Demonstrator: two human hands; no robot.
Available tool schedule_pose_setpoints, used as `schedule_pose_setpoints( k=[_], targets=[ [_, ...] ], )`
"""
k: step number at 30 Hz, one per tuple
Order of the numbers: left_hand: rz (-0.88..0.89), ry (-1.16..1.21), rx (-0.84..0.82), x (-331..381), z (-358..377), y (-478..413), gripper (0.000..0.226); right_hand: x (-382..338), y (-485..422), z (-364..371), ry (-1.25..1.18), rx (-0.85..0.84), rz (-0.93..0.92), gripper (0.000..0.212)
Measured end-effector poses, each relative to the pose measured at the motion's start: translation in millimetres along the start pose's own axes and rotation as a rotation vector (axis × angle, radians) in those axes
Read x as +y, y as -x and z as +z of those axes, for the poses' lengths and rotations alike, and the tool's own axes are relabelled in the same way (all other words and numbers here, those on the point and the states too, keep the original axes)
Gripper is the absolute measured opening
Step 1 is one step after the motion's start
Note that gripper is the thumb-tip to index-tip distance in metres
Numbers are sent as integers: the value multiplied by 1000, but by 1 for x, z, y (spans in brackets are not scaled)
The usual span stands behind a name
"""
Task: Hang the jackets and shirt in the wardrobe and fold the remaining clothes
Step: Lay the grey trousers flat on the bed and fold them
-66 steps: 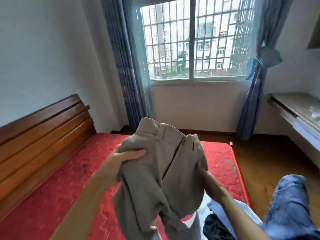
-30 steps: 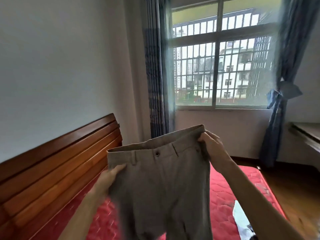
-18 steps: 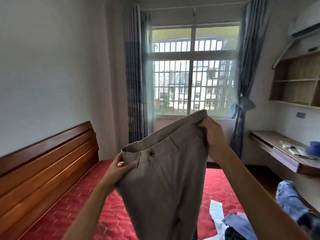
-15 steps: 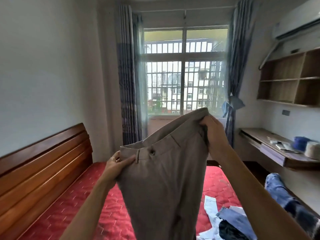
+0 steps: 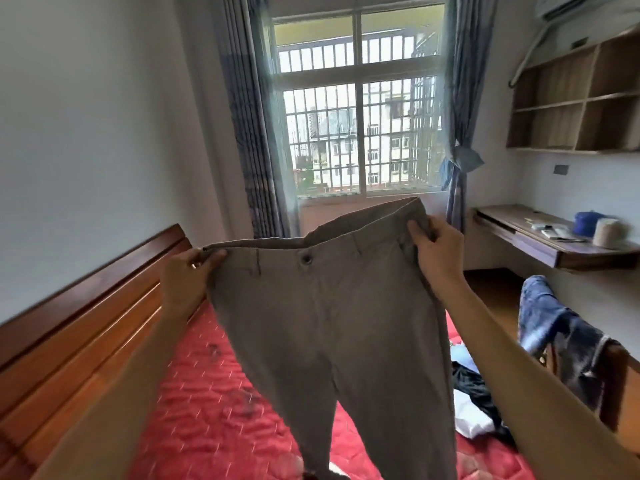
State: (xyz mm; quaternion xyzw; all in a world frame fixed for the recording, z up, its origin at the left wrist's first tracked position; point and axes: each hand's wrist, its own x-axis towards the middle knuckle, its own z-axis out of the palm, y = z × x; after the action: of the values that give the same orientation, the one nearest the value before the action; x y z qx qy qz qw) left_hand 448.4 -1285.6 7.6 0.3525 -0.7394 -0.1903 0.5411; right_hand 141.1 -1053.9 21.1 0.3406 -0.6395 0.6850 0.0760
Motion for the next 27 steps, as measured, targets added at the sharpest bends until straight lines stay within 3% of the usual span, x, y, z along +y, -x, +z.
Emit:
schedule_pose_setpoints(
  k=[4,8,13,17,21,27],
  targets=[
    [65,7,32,-11,-35,-19,18,-14,13,25,40,48,-77,18],
    [93,-2,99,-39,-66,-47,34,-25,19,63,133,72,-138,25],
    [126,13,131,-72,-82,-81,26,-12,16,123,169,126,-97,33],
    [121,-53,67,-115,-70,-107,25,19,8,168,174,87,-42,34],
    [125,-54,-33,-162,-39,-129,8,68,-15,218,124,72,2,29],
    [-14,-55,-185,-270,29,-172,16,166,-53,301,21,7,124,25]
  ],
)
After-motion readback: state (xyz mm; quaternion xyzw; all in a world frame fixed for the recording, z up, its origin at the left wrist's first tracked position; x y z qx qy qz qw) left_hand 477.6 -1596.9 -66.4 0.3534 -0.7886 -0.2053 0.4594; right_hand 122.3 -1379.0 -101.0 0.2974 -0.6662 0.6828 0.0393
